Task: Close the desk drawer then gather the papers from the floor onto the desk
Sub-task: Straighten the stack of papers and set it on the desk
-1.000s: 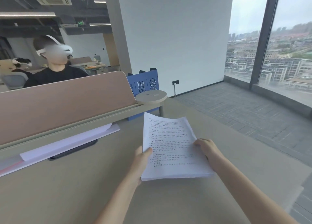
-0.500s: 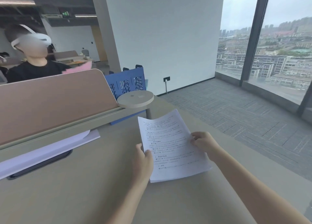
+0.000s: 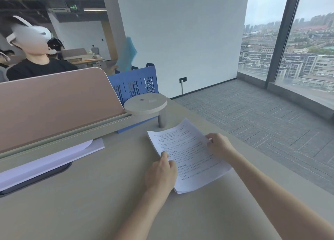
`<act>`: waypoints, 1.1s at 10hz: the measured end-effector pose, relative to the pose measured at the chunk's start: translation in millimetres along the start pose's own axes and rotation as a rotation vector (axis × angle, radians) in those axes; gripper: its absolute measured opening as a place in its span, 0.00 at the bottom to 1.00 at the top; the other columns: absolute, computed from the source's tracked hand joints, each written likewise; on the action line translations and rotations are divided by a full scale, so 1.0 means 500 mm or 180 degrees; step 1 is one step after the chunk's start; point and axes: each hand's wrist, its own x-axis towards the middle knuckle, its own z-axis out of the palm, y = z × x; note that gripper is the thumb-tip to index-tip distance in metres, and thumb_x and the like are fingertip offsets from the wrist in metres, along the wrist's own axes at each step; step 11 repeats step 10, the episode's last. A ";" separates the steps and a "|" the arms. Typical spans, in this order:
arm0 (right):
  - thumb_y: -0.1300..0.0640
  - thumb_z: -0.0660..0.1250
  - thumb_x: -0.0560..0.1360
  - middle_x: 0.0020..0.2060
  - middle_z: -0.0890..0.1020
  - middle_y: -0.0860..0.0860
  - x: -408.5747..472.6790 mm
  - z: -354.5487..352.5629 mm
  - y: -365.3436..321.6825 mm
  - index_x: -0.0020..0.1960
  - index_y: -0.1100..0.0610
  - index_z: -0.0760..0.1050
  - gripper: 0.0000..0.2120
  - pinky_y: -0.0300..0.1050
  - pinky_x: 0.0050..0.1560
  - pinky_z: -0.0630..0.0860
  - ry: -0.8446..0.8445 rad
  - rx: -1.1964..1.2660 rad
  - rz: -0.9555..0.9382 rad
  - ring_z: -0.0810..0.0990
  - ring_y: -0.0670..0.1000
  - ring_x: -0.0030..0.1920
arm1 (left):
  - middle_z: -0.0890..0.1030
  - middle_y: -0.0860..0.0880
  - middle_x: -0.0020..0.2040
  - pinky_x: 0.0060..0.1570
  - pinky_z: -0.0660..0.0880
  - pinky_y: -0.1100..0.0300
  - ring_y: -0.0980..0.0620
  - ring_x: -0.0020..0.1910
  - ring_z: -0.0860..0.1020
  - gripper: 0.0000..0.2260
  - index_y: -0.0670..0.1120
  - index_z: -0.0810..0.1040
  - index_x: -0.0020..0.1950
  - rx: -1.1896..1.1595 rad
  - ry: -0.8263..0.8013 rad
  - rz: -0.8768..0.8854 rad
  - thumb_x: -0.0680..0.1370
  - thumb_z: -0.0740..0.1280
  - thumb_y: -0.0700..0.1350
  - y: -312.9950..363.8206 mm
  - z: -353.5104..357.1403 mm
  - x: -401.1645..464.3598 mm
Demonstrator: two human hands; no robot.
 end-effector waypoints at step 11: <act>0.60 0.56 0.78 0.57 0.75 0.55 -0.021 0.025 -0.036 0.63 0.57 0.76 0.17 0.47 0.58 0.72 0.0622 -0.1896 -0.0830 0.74 0.56 0.57 | 0.86 0.42 0.45 0.37 0.67 0.53 0.39 0.47 0.83 0.14 0.48 0.69 0.60 0.0805 0.0387 0.0756 0.83 0.54 0.55 -0.027 0.001 -0.004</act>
